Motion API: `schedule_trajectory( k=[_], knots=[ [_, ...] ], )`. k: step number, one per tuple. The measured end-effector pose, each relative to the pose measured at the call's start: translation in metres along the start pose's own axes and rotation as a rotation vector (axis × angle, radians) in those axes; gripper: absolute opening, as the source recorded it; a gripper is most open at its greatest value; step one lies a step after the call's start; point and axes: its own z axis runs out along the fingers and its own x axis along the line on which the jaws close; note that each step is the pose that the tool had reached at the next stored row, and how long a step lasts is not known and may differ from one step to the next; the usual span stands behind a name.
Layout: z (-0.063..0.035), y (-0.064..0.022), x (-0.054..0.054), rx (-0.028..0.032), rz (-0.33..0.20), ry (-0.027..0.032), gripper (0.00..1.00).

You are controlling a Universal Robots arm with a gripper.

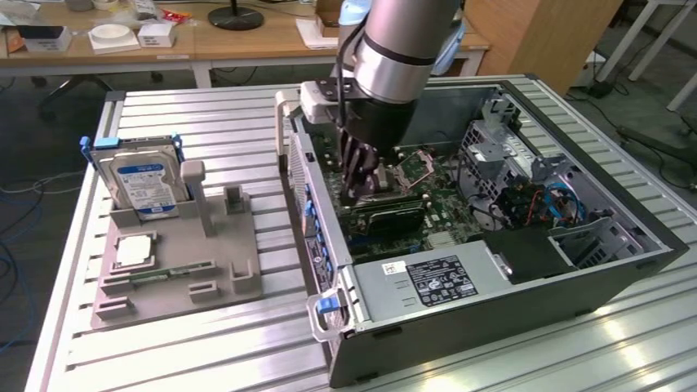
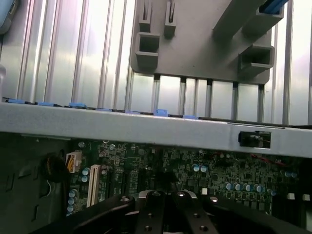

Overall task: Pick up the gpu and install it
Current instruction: 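Press down on the gpu until it lock into place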

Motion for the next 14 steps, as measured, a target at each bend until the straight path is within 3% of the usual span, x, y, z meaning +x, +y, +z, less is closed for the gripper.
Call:
schedule_trajectory(
  k=[2,3,4,6,8,14],
  knots=[
    [0.0003,0.0039,-0.001,0.0072,0.001,0.005,0.1],
    [0.0005,0.005,-0.002,0.0146,0.001,0.0073,0.1],
    [0.0005,0.0053,-0.002,0.0258,0.001,0.0102,0.1],
    [0.0003,0.0055,-0.004,0.0365,0.001,0.0161,0.1],
    [-0.0005,0.0066,-0.005,0.0393,0.001,0.0203,0.1],
    [-0.0046,0.0137,-0.006,0.0444,0.001,0.0242,0.1]
  ],
)
